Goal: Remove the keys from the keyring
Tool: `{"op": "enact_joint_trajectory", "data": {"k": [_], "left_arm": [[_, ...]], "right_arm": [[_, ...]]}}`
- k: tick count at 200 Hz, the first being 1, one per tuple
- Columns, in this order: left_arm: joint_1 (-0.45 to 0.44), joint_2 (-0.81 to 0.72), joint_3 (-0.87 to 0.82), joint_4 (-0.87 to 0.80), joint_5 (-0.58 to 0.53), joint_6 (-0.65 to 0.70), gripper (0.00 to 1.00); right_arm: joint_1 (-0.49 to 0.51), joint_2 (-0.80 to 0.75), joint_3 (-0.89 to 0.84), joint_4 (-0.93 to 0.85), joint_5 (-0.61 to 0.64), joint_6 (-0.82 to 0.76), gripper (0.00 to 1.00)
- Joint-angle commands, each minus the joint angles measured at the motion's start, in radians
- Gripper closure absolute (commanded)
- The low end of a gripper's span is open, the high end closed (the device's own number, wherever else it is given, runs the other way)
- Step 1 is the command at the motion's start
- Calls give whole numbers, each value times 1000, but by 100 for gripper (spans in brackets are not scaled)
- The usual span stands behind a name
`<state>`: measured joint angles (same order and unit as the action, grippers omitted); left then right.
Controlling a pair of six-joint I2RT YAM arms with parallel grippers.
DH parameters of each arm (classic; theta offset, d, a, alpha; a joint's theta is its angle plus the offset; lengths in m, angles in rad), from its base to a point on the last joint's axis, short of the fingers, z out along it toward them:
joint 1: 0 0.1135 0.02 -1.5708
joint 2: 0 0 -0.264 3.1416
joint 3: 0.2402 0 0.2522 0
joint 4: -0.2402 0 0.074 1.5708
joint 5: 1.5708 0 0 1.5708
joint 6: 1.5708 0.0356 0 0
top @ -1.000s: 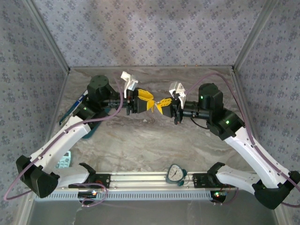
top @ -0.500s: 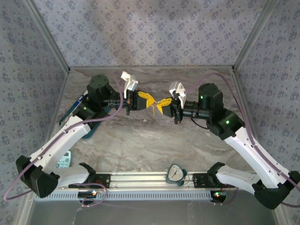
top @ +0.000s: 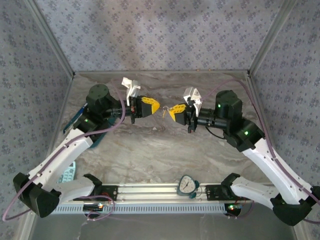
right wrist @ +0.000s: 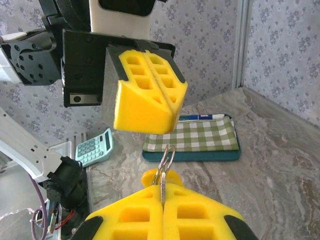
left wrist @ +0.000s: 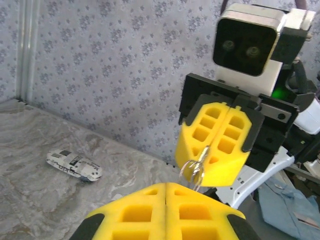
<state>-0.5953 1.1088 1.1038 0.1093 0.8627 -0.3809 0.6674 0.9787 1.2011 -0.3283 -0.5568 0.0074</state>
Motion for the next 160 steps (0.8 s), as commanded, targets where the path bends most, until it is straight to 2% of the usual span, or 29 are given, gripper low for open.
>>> {"op": "enact_joint_trajectory", "data": {"k": [1, 21, 90, 160], "left_arm": [[3, -26, -9, 46, -17, -16, 88], [2, -27, 1, 31, -17, -9, 75], [-21, 20, 66, 0, 41, 9, 61], [-69, 66, 117, -48, 50, 57, 57]], "right_arm": [[-4, -10, 3, 16, 10, -11, 100], [-5, -8, 4, 13, 7, -10, 100], [-2, 6, 8, 11, -8, -4, 100], [3, 17, 3, 20, -23, 1, 100]]}}
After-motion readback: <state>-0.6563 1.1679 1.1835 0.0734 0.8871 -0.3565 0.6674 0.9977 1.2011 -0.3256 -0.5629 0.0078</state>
